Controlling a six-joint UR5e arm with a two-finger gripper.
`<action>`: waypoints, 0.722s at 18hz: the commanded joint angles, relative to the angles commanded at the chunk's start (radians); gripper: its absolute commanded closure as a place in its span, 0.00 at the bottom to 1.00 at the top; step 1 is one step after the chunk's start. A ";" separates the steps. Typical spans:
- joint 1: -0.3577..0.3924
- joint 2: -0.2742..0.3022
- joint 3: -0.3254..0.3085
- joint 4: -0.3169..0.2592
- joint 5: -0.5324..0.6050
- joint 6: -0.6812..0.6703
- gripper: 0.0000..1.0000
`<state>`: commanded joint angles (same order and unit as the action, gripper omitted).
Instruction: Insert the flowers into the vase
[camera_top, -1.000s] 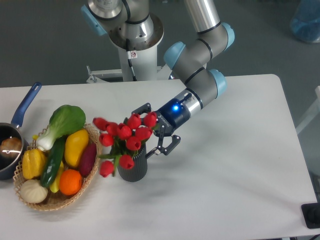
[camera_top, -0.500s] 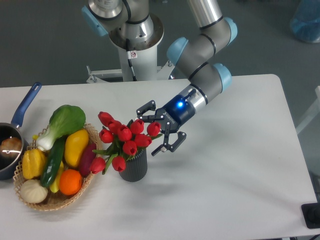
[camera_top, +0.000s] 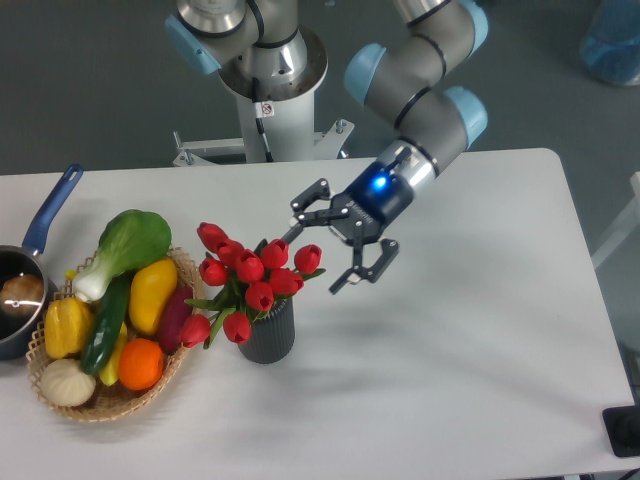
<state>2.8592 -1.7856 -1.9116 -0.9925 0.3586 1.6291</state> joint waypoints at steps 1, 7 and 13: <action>0.011 -0.006 0.034 0.000 0.044 0.000 0.00; 0.012 -0.081 0.193 0.008 0.324 0.003 0.00; -0.044 -0.193 0.350 0.009 0.739 0.021 0.00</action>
<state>2.8150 -1.9786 -1.5619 -0.9833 1.0976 1.6506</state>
